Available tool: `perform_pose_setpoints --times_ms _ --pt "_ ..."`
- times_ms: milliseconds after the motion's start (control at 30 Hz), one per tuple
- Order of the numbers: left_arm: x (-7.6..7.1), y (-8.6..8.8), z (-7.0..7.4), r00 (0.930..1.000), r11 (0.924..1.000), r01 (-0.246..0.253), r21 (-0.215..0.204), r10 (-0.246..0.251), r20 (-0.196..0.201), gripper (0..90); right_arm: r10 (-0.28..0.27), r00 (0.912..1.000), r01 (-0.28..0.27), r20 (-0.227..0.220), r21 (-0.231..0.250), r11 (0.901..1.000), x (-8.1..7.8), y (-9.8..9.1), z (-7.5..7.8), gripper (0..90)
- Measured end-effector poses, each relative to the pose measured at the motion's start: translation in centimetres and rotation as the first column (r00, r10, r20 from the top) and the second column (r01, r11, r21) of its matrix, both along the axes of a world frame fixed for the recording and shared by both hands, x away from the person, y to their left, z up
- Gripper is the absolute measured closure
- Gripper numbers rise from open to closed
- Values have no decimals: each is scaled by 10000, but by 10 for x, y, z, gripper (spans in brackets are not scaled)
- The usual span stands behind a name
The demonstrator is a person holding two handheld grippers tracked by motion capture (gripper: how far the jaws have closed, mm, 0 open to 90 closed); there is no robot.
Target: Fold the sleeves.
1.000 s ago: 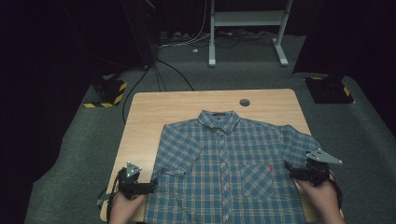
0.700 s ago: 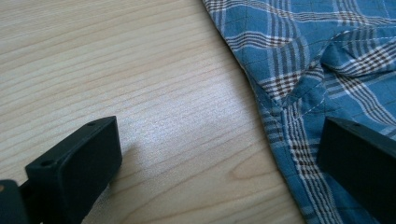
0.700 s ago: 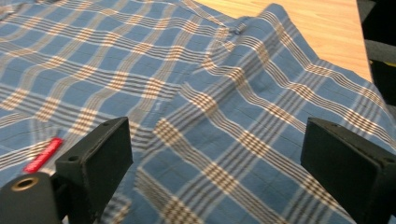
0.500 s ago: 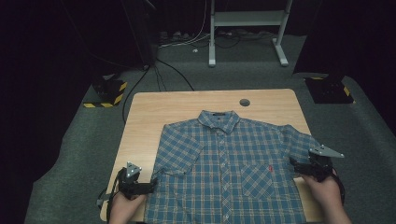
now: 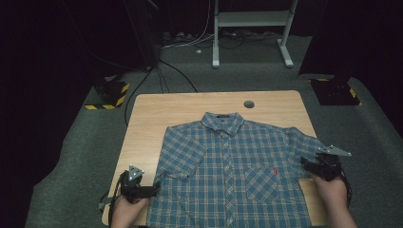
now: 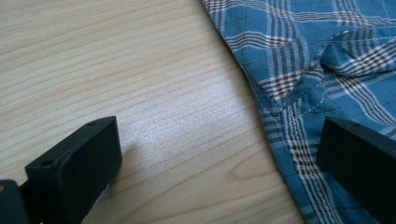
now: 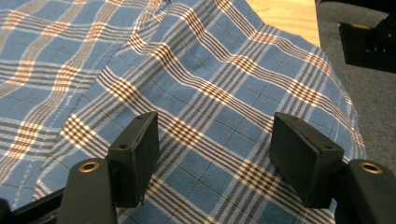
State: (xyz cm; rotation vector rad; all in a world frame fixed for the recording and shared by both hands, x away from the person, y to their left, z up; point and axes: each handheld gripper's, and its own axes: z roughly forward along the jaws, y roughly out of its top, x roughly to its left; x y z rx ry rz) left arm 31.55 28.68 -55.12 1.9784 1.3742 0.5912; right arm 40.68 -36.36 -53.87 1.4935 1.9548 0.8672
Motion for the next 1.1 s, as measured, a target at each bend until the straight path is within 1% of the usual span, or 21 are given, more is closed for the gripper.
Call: perform_pose_setpoints --times_ms 100,133,167,300,333,400,467,567,600,633,700,767,867,933,1067,1100 --pt "0 0 0 10000 10000 4 4 -4 -1 2 -19 10000 19 -97 -12 10000 2 -1 0 353" --pt "0 0 0 10000 10000 4 3 -4 -1 2 -57 9999 58 -133 81 10000 2 -2 0 367" --pt "0 0 0 10000 10000 6 2 -6 -1 2 -108 9999 108 -79 113 9999 2 -3 0 426" --pt "0 0 0 10000 10000 8 -5 -8 -3 2 -117 9999 117 -15 171 9998 1 -2 0 554" --pt "0 0 0 10000 10000 11 -7 -11 -3 2 -133 9999 133 17 199 9997 1 -1 0 603" --pt "0 0 0 10000 10000 11 -4 -11 -2 2 -237 9997 237 24 200 9995 0 0 0 665" --pt "0 0 0 10000 10000 8 -6 -8 -4 2 -251 9997 251 7 146 9996 1 1 1 699" --pt "0 0 0 10000 10000 9 -6 -9 -5 2 -118 9999 118 24 95 9999 0 3 1 767" --pt "0 0 0 10000 10000 9 -6 -9 -5 2 -118 9999 118 24 95 9999 0 3 1 767" --pt "0 0 0 10000 10000 7 -6 -7 -4 2 -99 9999 98 88 58 9999 -1 5 0 809" --pt "0 0 0 10000 10000 7 -5 -7 -3 2 -49 9999 49 133 1 10000 -1 7 0 857" --pt "0 0 0 10000 10000 4 -3 -4 -2 2 20 9999 -19 159 -74 10000 0 9 0 879" --pt "0 0 0 10000 10000 3 -4 -3 -6 2 60 10000 -60 18 -66 10000 1 9 1 879" --pt "0 0 0 10000 10000 0 -6 0 -5 2 98 10000 -98 1 -71 9999 1 8 2 879" --pt "0 0 0 10000 10000 -9 -9 9 -3 2 71 9996 -75 268 153 9999 -3 8 6 879" --pt "0 0 0 10000 10000 -9 -9 9 -3 2 71 9996 -75 268 153 9999 -3 8 6 879"
